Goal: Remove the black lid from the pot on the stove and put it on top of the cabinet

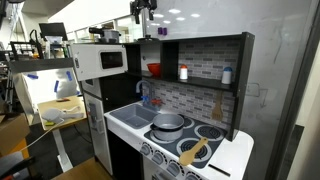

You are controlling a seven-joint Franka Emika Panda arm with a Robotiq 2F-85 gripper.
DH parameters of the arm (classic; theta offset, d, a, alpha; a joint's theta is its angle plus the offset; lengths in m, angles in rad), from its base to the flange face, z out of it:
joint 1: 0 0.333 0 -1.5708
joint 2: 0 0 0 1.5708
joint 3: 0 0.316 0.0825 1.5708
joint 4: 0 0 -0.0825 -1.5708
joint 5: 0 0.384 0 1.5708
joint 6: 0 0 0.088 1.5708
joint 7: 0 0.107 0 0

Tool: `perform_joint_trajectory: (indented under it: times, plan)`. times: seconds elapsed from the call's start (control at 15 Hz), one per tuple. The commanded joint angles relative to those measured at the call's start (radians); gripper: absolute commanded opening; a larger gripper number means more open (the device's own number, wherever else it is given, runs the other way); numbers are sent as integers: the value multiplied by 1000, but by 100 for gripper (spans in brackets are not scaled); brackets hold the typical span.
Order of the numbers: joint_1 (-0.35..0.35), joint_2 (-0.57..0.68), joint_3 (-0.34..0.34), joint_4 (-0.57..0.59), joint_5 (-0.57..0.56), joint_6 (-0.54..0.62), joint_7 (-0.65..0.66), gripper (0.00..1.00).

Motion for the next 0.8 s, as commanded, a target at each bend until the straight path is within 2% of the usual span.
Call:
perform_joint_trajectory:
  times: [0.0, 0.27, 0.33, 0.73]
  plan:
    - [8, 17, -14, 123, 13, -101, 12, 100]
    - [0, -6, -24, 198, 12, -197, 19, 100]
    - [-6, -46, -25, 144, 16, -188, 23, 100]
    - [-42, -73, -39, 114, 20, -294, 35, 100]
